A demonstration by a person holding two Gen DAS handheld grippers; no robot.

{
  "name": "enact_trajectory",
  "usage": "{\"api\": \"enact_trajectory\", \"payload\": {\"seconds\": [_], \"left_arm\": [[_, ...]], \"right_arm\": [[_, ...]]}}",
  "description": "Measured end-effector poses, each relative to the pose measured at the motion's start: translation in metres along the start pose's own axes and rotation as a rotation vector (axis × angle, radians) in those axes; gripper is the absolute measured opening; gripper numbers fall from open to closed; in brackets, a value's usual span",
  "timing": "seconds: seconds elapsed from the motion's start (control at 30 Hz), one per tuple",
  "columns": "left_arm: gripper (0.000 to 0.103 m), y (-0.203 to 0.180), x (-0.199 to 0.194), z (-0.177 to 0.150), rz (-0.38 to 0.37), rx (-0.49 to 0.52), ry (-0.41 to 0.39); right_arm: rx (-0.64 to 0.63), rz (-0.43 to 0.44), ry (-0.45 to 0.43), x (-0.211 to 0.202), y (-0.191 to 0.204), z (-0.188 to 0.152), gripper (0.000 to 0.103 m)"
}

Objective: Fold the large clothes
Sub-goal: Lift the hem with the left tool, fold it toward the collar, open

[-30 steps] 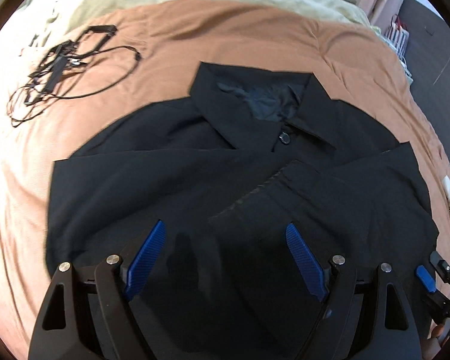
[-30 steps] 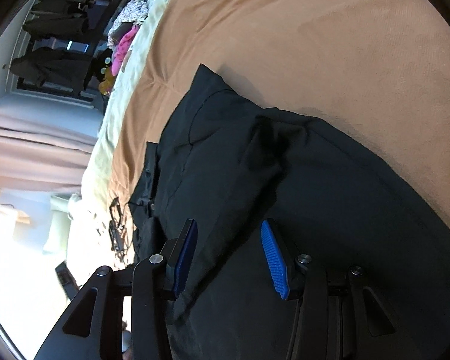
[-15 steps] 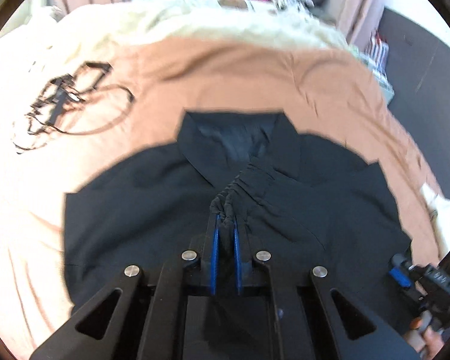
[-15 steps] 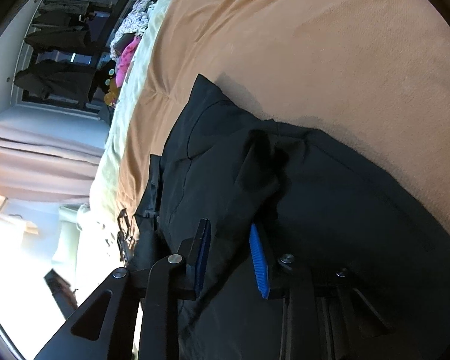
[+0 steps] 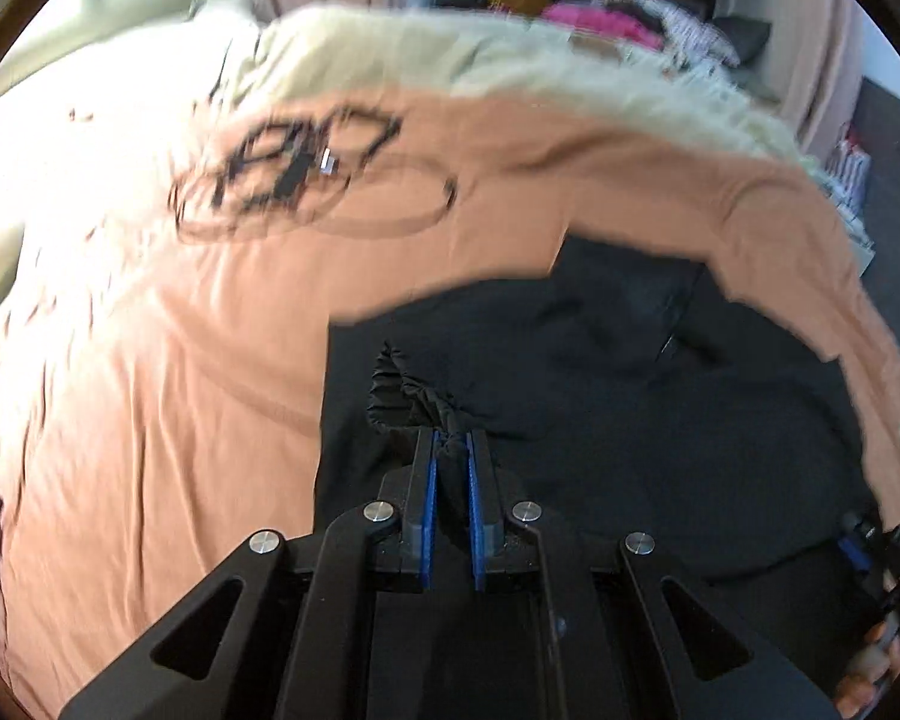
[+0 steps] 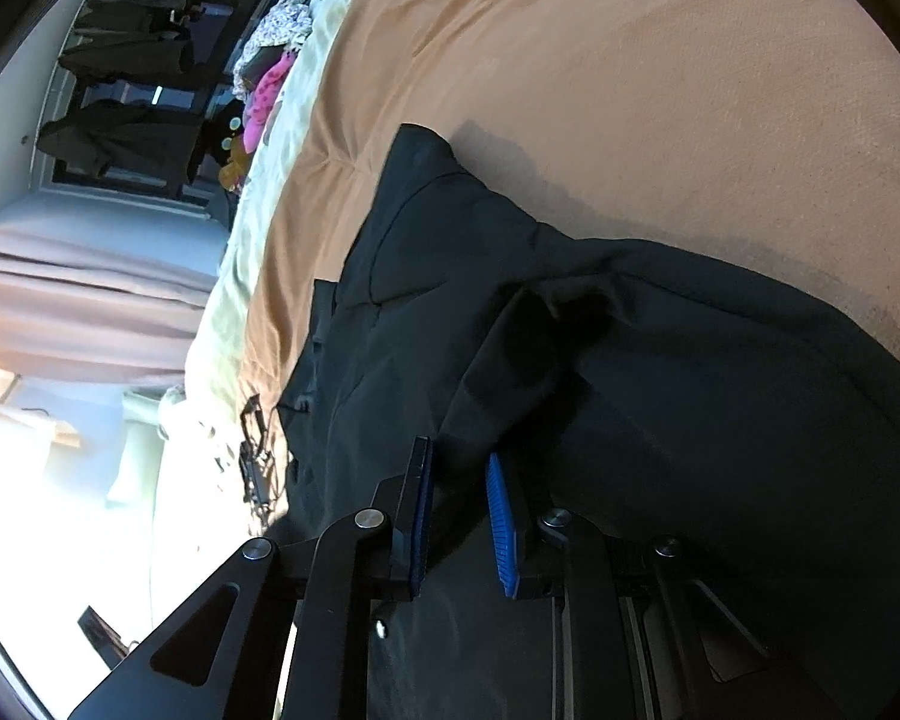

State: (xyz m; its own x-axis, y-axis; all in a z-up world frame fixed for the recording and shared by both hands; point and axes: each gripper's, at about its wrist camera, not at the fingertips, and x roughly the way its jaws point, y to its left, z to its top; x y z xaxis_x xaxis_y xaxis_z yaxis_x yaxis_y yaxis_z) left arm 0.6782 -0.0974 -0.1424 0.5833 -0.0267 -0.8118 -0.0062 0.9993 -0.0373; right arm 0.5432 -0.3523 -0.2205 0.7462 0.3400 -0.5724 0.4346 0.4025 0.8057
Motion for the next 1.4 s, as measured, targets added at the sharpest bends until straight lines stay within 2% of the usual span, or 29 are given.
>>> {"api": "enact_trajectory", "payload": {"seconds": [0.13, 0.23, 0.3, 0.47, 0.6, 0.77, 0.83, 0.9, 1.03, 1.13, 1.2, 1.23, 1.3, 1.4], "left_arm": [[0.015, 0.012, 0.028, -0.020, 0.013, -0.032, 0.116], [0.020, 0.018, 0.026, -0.022, -0.011, -0.048, 0.121], [0.029, 0.028, 0.021, -0.015, -0.009, -0.075, 0.104], [0.029, 0.041, 0.027, 0.002, -0.042, -0.113, 0.109], [0.029, 0.030, 0.051, 0.002, -0.092, -0.084, 0.193], [0.029, 0.014, 0.069, 0.003, -0.051, -0.034, 0.218], [0.017, 0.006, 0.071, 0.005, -0.029, 0.001, 0.204], [0.012, 0.005, 0.067, 0.010, -0.014, 0.012, 0.174], [0.010, 0.012, 0.053, 0.025, 0.003, -0.014, 0.097], [0.010, 0.007, 0.056, 0.026, 0.027, 0.039, 0.115], [0.012, 0.006, 0.059, 0.023, 0.043, 0.063, 0.150], [0.012, 0.006, 0.057, 0.021, 0.038, 0.064, 0.154], [0.013, 0.011, 0.048, 0.015, 0.018, 0.055, 0.147], [0.014, 0.022, 0.034, 0.004, -0.020, 0.033, 0.153]], "right_arm": [[0.017, -0.018, 0.002, 0.002, -0.007, 0.004, 0.020], [0.021, -0.018, -0.004, -0.002, -0.009, 0.007, 0.020], [0.016, -0.026, -0.018, -0.006, -0.009, 0.008, 0.020], [0.031, -0.035, -0.033, -0.012, -0.013, 0.009, 0.020], [0.018, -0.037, -0.030, -0.011, -0.010, 0.008, 0.020], [0.037, -0.024, -0.050, -0.010, -0.015, 0.008, 0.020], [0.028, -0.026, -0.056, -0.009, -0.014, 0.008, 0.020], [0.014, -0.031, -0.065, -0.009, -0.012, 0.009, 0.020], [0.004, -0.029, -0.060, -0.006, -0.011, 0.008, 0.020], [0.005, -0.043, -0.041, -0.003, -0.006, 0.006, 0.020], [0.001, -0.051, -0.030, -0.002, -0.004, 0.005, 0.030], [0.002, -0.048, -0.026, -0.003, -0.003, 0.004, 0.033], [0.005, -0.040, -0.014, -0.005, -0.001, 0.002, 0.045], [-0.001, -0.037, -0.008, -0.010, 0.002, 0.000, 0.053]]}}
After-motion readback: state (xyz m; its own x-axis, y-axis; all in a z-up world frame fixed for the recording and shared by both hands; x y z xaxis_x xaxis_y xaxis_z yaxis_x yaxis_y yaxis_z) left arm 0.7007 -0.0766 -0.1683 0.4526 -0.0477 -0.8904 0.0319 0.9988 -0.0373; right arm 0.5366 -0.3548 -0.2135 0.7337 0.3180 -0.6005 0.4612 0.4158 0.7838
